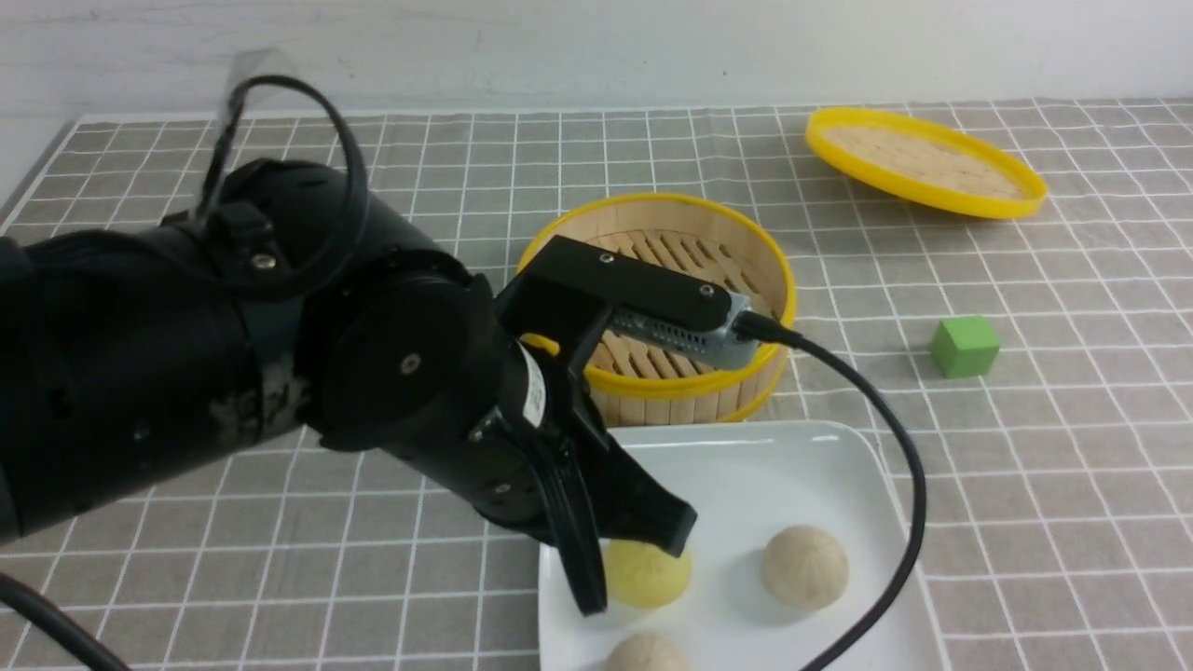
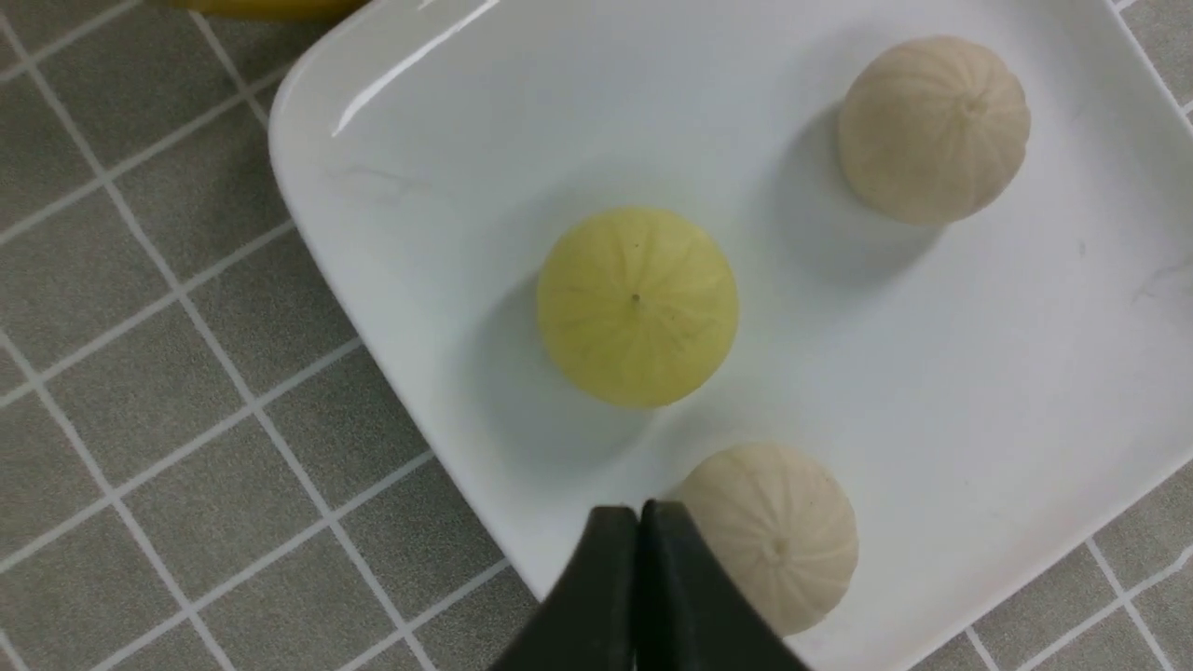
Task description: Put the steamed buns into the plate on the grey tablecloth.
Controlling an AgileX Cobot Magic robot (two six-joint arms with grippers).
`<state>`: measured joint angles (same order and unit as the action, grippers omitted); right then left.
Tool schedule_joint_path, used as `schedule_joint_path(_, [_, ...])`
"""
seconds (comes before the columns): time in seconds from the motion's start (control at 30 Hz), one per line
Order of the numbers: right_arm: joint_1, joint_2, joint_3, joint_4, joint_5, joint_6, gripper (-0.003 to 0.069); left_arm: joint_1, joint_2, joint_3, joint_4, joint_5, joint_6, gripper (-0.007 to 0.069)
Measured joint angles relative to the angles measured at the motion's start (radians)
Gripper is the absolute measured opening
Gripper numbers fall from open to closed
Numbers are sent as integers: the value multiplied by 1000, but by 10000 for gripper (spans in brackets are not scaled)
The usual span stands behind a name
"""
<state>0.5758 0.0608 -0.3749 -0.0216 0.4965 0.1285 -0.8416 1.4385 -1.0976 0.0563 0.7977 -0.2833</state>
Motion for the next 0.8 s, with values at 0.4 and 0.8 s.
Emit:
schedule_joint_path(0.4, [0,0,0,-2,0,0,-1,0,0,0,7,5,0,20])
schedule_joint_path(0.8, [-257,-73,235,-2,-78,-1,5,0,0,0,-13,70,-19,33])
